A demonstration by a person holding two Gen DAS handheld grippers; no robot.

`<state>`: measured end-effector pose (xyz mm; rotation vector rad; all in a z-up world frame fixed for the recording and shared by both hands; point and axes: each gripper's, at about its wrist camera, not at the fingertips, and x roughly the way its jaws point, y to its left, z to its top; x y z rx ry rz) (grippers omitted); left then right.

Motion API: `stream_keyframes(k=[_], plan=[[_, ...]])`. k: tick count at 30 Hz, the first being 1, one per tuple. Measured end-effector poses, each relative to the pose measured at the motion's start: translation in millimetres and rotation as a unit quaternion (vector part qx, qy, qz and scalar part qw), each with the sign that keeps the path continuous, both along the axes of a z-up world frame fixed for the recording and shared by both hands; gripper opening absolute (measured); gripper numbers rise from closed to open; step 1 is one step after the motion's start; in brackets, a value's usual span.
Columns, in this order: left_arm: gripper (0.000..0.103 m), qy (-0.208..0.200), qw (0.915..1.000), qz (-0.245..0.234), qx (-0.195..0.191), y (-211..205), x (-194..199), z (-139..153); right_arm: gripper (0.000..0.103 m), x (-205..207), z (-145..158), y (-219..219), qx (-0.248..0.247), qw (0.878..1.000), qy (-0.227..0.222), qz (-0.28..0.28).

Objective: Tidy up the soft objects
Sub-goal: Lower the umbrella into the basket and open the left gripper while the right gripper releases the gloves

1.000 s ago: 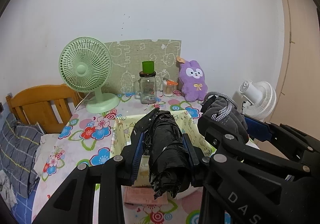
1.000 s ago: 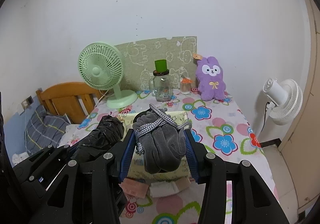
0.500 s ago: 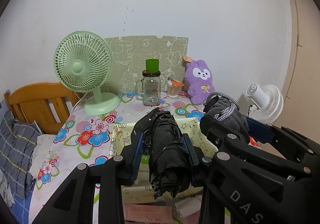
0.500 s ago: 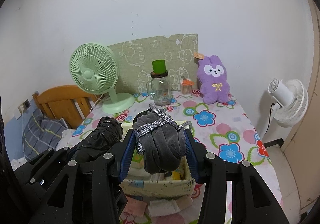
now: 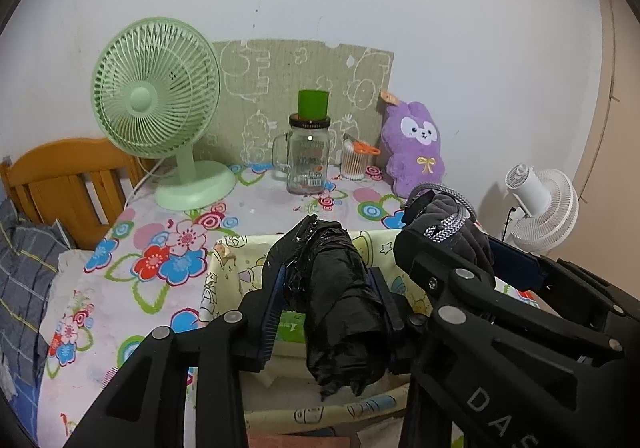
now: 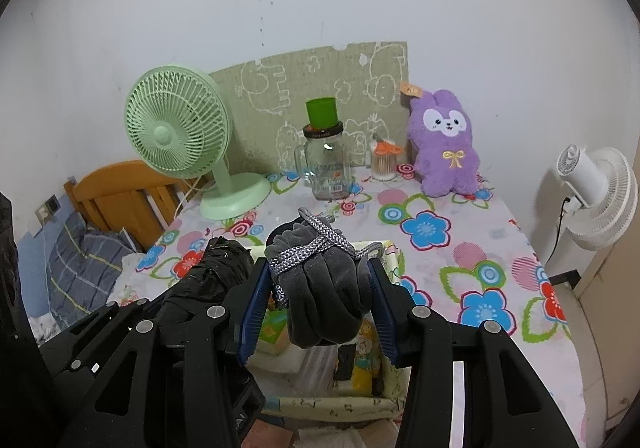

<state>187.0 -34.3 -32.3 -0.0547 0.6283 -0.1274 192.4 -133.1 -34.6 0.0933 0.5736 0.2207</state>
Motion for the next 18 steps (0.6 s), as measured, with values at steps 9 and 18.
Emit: stream_keyframes(k=[9, 18], plan=[[0.075, 0.025, 0.9996, 0.008, 0.001, 8.0, 17.4, -16.6, 0.051, 23.1, -16.7, 9.7, 0.001, 1.000, 0.016, 0.017], [0.079, 0.048, 0.9988, 0.011, 0.007, 14.8, 26.1, -29.0, 0.053, 43.5, -33.1, 19.8, 0.002, 0.999, 0.035, 0.033]])
